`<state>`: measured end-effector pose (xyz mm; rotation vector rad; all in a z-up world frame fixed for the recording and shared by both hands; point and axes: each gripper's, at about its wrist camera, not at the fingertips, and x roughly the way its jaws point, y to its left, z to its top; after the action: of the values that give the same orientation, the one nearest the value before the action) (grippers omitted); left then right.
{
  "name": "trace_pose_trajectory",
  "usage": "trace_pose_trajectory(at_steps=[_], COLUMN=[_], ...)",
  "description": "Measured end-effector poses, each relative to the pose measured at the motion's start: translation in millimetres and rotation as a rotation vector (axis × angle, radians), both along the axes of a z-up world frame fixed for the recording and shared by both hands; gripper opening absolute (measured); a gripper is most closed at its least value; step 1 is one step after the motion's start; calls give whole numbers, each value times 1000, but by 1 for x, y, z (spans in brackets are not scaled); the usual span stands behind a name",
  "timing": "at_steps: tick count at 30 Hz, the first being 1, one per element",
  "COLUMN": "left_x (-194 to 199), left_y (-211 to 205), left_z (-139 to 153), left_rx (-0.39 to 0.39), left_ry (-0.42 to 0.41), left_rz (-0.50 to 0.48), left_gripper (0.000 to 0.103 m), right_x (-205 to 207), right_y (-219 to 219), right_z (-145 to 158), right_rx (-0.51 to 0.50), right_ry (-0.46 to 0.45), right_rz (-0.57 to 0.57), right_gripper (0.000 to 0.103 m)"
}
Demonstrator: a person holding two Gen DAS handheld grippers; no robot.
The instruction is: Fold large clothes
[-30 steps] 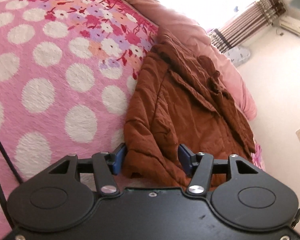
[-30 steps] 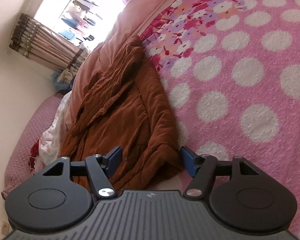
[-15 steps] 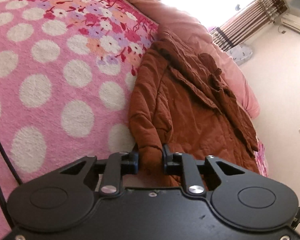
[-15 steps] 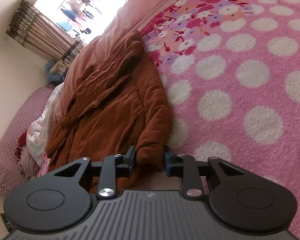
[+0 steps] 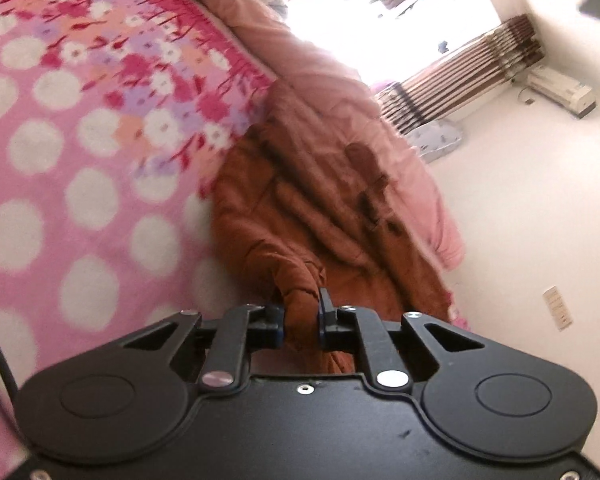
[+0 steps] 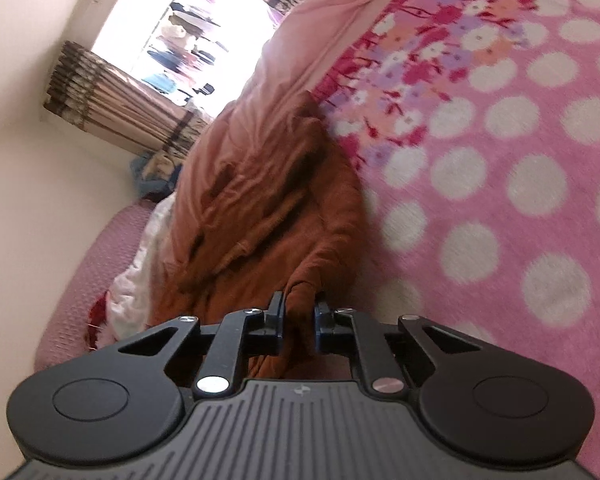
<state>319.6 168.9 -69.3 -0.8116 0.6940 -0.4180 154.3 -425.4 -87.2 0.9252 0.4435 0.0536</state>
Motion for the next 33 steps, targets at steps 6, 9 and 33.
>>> trace_pose_trajectory(at_steps=[6,9,33], left_x=[62,111,331], left_y=[0,-7,-22], left_z=[50,80,82], left_rx=[2,49,292], left_ry=[-69,-112,-58], left_rz=[-10,-11,158], left_gripper=[11,11,48], right_x=[43,83,314], right_y=[-14,-27,-97], right_z=[54,84,55], right_rx=[-11,-35,6], right_ry=[-97,-122,-18], right_rz=[-5,-15,-213], right_gripper=[13,12,74])
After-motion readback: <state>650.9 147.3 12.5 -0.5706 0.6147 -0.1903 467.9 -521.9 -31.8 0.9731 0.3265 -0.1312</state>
